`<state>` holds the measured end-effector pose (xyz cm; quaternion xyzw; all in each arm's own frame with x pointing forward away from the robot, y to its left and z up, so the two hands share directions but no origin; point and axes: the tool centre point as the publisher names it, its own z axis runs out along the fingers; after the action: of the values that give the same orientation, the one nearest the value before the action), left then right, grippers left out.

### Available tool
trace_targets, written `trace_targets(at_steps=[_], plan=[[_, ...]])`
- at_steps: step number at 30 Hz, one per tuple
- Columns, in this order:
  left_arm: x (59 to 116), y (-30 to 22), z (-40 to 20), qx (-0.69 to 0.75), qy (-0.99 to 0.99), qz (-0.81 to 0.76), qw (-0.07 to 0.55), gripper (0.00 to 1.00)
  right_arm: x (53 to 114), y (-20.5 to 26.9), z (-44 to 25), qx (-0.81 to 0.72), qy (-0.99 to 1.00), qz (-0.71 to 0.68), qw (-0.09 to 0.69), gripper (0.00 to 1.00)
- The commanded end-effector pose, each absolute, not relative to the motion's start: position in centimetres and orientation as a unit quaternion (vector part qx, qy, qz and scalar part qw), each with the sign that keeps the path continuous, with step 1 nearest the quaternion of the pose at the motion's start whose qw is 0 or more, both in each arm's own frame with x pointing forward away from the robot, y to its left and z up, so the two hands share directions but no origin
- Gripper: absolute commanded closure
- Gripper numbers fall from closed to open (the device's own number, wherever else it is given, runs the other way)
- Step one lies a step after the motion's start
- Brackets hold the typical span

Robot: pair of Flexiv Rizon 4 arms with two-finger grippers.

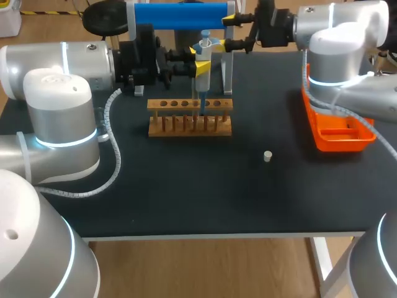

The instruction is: Invert the test tube, pick up the pipette, mount the tip to pipette, aspirate from beaker and dispense into the tube, eject the tip, return the pipette, and cap with the stopper.

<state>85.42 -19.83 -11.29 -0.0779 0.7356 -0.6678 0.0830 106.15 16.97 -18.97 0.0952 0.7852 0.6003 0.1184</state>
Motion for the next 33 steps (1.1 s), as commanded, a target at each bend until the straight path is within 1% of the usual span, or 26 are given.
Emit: trace_targets(at_steps=[1, 18, 33], plan=[[85.38, -19.85, -11.3, -0.078, 0.735, -0.668, 0.084, 1.0, 106.63, 17.58, -19.17, 0.097, 0.787, 0.598, 0.12, 0.0], [85.38, -19.85, -11.3, -0.078, 0.735, -0.668, 0.084, 1.0, 107.48, 17.95, -18.88, 0.099, 0.784, 0.596, 0.139, 0.0], [85.38, -19.85, -11.3, -0.078, 0.735, -0.668, 0.084, 1.0, 107.48, 17.95, -18.88, 0.099, 0.784, 0.596, 0.139, 0.0]])
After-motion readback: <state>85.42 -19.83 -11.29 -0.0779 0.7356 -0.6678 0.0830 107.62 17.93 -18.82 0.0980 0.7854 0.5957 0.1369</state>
